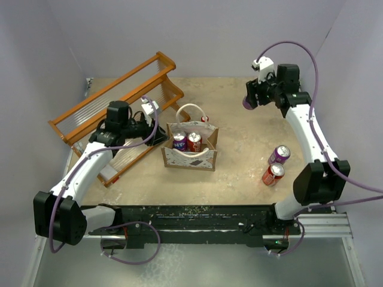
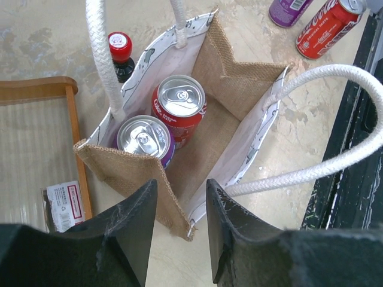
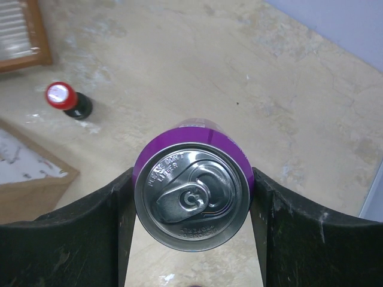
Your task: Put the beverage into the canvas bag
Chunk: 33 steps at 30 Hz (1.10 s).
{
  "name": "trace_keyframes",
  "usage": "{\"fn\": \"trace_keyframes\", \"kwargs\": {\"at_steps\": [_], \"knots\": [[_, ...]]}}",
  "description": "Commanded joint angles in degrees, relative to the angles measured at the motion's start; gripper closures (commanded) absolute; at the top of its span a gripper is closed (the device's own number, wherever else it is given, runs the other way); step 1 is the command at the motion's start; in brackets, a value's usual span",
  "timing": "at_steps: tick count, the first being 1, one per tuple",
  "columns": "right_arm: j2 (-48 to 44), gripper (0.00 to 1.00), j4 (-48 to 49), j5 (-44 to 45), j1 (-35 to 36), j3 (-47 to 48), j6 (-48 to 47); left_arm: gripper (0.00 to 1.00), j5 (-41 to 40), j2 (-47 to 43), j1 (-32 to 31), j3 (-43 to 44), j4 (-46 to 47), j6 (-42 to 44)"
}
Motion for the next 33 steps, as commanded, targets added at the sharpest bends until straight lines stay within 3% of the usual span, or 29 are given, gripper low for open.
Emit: {"fn": "trace_keyframes", "kwargs": {"at_steps": [1, 4, 8, 11, 16, 23, 27, 33], "knots": [[-7.6, 0.73, 3.03, -7.32, 1.32, 0.34, -0.75, 0.57, -0.2, -2.57, -0.3, 3.72, -2.42, 4.69], [-10.85, 0.73, 1.54, -12.28, 2.65, 0.08, -1.96, 0.53, 2.46, -2.44, -0.29, 5.82, -7.48, 10.27], [-14.63, 0.74, 0.28, -17.54, 6.3, -1.04, -3.72, 0.46, 12.01, 0.54, -0.52, 11.1, -22.62, 23.33], [-17.07, 0.74, -1.33, -21.04, 10.43, -1.64, -6.13, 0.43, 12.47, 1.67, -1.51, 13.22, -29.45, 29.98], [-18.27, 0.75, -1.86, -29.51, 13.38, -1.6, -6.6, 0.4, 11.39, 1.44, -4.59, 12.55, -29.38, 33.2], [-16.27, 0.77, -3.39, -33.21, 13.98, -1.12, -6.31, 0.38, 9.2, 3.68, -12.3, 14.82, -27.5, 35.59], [-16.63, 0.78, -1.8, -34.56, 14.22, -3.29, -4.82, 0.45, 7.91, 6.32, -17.42, 16.18, -28.48, 36.1], [-15.73, 0.79, -1.61, -37.68, 15.77, -4.57, -4.25, 0.69, 6.03, 5.7, -21.49, 14.11, -32.94, 39.83]]}}
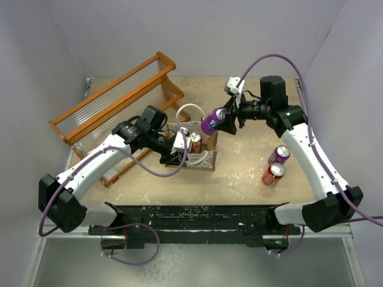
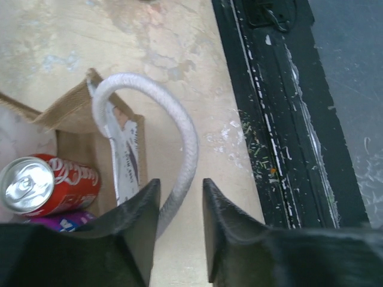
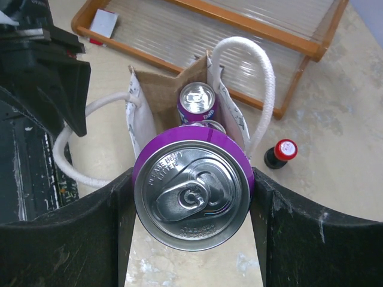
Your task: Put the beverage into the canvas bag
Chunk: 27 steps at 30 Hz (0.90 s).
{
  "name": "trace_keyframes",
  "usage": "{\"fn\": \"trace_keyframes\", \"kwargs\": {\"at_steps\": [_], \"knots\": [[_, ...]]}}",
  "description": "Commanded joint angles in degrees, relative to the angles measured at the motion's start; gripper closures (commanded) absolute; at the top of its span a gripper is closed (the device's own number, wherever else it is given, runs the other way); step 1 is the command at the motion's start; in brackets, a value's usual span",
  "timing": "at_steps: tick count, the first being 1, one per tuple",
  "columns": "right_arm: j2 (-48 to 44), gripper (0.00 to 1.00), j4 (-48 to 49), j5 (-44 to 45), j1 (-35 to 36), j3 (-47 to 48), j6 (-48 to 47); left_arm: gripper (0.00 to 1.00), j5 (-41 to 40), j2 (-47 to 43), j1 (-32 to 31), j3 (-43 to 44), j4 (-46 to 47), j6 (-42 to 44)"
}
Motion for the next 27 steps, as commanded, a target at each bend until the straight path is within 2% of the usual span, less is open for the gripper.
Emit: {"fn": "trace_keyframes", "kwargs": {"at_steps": [1, 3, 10, 27], "knots": [[-0.62, 0.79, 5.68, -6.52, 1.71, 0.57, 1.02, 0.72, -0.2, -1.81, -1.74, -0.79, -3.52, 5.16], [0.35, 0.8, 6.46, -7.24, 3.09, 0.51, 1.15, 0.74, -1.03, -2.83, -2.82, -2.67, -3.75, 5.95], [5.92, 0.84, 7.22, -5.46, 10.07, 0.54, -0.73, 0.74, -4.16, -3.83, -3.95, -8.39, -1.24, 8.46], [13.24, 0.9, 12.98, -2.49, 14.95, -2.43, -1.07, 0.64, -4.93, -6.77, -3.89, -15.89, 1.43, 11.6]]}}
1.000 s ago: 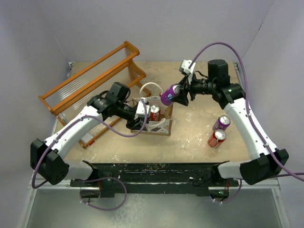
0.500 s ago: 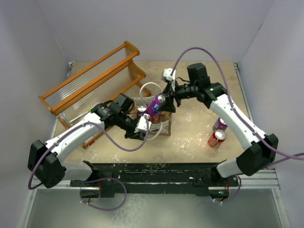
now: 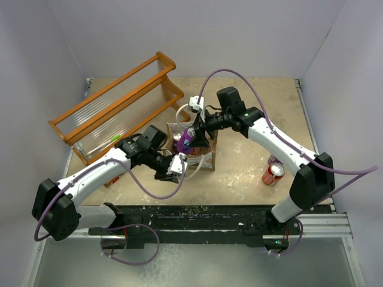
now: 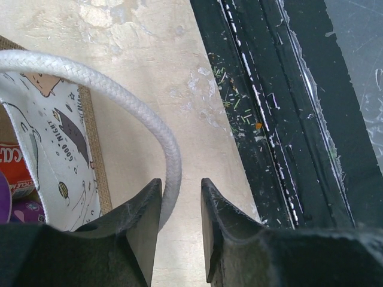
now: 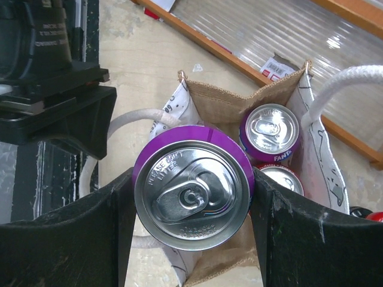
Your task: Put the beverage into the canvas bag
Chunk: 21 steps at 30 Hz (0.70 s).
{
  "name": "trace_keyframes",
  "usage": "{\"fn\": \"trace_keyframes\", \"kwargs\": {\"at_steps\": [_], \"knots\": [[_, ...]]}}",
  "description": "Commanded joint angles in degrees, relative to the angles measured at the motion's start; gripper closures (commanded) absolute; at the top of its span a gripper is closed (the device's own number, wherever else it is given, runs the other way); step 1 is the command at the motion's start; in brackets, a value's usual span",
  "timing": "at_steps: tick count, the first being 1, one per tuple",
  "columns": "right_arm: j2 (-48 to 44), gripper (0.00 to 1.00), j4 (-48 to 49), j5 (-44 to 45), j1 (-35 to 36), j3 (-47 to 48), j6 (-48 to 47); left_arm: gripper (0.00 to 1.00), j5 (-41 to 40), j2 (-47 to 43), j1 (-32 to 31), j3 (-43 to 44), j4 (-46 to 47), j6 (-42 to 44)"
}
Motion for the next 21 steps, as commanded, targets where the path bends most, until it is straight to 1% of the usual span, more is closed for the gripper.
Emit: {"fn": "trace_keyframes", "kwargs": {"at_steps": [1, 11, 16, 21], "knots": [[0.49, 0.9, 4.78, -0.86, 0.82, 0.79, -1.32, 0.63, 1.11, -2.5, -0.11, -1.88, 0.76, 2.14], [5.25, 0.91, 1.01, 2.06, 1.64, 3.48, -4.36, 0.61, 0.19, -7.73, 0.44, -6.77, 2.03, 4.74], [7.35, 0.91, -1.21, 4.11, 2.76, 4.79, -6.61, 0.61, -0.38, -8.05, 0.47, -7.43, 1.82, 5.31], [8.55, 0.91, -0.22, 6.46, 4.33, 4.97, -6.16, 0.61, -0.56, -8.04, 0.51, -7.75, 1.99, 5.61]]}}
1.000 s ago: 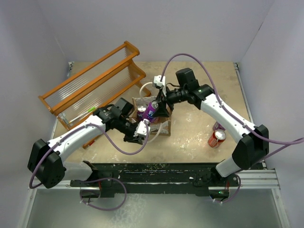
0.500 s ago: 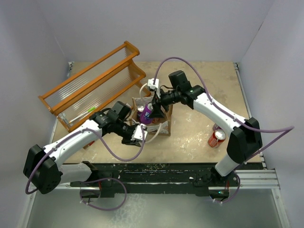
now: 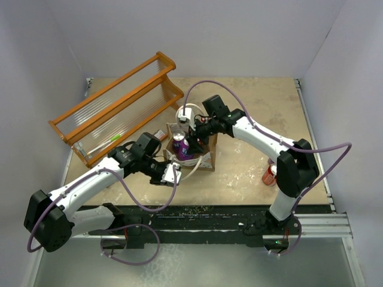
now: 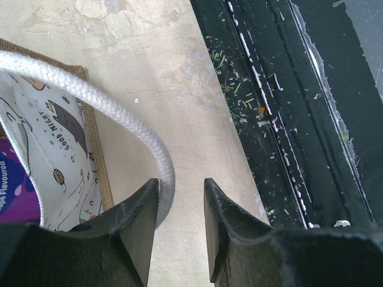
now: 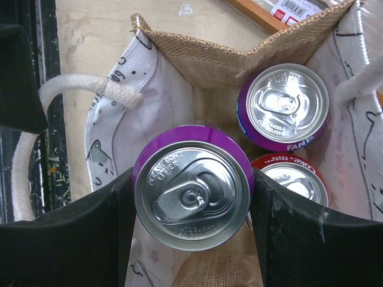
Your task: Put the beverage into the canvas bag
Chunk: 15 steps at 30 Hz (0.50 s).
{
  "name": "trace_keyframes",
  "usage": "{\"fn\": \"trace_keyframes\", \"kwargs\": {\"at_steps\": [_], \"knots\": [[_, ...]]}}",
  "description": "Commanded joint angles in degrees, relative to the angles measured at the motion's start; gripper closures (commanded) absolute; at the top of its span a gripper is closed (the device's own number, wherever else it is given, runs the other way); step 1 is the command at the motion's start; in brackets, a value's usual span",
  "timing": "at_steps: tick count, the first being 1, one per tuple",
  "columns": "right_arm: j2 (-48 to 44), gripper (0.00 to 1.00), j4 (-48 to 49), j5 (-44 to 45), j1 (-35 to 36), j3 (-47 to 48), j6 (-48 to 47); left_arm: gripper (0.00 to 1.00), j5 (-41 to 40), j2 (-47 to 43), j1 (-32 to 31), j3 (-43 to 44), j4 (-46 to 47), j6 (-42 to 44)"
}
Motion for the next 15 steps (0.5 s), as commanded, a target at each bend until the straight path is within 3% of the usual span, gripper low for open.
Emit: {"fn": "trace_keyframes", "kwargs": {"at_steps": [1, 15], "knots": [[-1.18, 0.91, 2.74, 0.67, 1.79, 3.98, -0.8, 0.61, 0.99, -0.97, 0.32, -0.6, -0.5, 1.48], [0.07, 0.88, 6.26, 8.92, 6.03, 1.01, -1.69, 0.6, 4.39, -2.25, 2.76, -0.2, -1.42, 0.96]]}}
